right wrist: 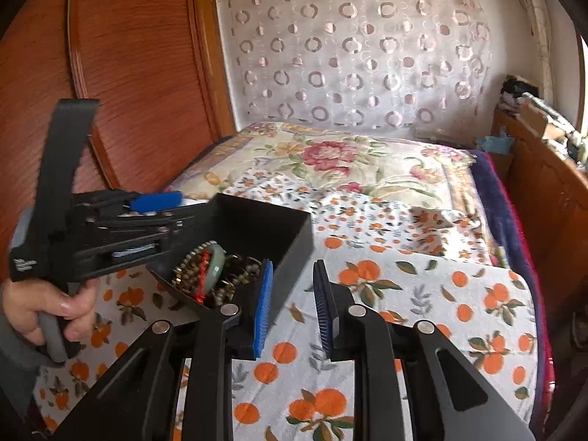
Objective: Organize jewelry
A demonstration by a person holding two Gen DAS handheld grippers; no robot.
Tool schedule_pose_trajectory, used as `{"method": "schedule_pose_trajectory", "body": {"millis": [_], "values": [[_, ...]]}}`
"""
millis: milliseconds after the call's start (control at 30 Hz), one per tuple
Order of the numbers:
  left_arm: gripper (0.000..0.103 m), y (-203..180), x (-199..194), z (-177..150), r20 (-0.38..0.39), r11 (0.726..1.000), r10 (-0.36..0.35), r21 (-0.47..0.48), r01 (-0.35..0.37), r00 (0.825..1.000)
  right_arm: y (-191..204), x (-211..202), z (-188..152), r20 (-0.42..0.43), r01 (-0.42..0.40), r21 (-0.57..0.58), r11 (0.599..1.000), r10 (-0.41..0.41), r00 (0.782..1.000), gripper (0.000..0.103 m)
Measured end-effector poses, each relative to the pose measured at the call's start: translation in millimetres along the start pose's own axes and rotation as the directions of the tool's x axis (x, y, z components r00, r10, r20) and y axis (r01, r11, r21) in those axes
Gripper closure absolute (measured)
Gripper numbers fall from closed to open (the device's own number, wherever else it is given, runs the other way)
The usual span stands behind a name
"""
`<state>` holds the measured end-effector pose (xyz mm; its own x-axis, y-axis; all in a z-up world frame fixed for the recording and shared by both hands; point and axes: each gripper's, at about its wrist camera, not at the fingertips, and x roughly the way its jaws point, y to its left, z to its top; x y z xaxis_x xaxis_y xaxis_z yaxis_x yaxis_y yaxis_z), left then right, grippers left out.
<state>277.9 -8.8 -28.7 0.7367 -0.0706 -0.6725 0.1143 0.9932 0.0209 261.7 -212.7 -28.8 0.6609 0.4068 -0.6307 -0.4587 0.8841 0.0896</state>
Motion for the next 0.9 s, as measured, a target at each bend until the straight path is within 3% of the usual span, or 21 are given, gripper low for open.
{"method": "schedule_pose_trajectory", "body": {"millis": [133, 333, 567, 633, 700, 900], "values": [[0.049, 6, -15, -14, 0.017, 1.0, -0.002, -0.003, 0.002, 1.0, 2, -2, -6, 0.008, 0.011, -0.005, 1.0, -0.011, 1.0, 0.078], [0.046, 10, -35, -22, 0.036, 0.999, -0.033, -0.007, 0.033, 0.999, 8, -2, -12, 0.012, 0.003, -0.007, 1.0, -0.003, 1.0, 0.078], [0.024, 8, -64, -42, 0.065, 0.999, -0.037, 0.0, 0.037, 0.997, 18, -19, -23, 0.028, -0.006, -0.002, 1.0, 0.006, 1.0, 0.078], [0.016, 6, -75, -53, 0.078, 1.0, -0.03, 0.007, 0.03, 0.996, 22, -25, -28, 0.033, 0.002, 0.0, 1.0, -0.002, 0.999, 0.068], [0.011, 5, -88, -65, 0.099, 1.0, -0.016, 0.007, 0.015, 0.995, 26, -35, -34, 0.05, 0.02, 0.01, 1.0, -0.021, 0.999, 0.043], [0.008, 3, -117, -94, 0.112, 1.0, -0.006, -0.014, 0.007, 0.994, 38, -71, -54, 0.118, 0.053, 0.032, 0.998, -0.057, 0.991, 0.011]]}}
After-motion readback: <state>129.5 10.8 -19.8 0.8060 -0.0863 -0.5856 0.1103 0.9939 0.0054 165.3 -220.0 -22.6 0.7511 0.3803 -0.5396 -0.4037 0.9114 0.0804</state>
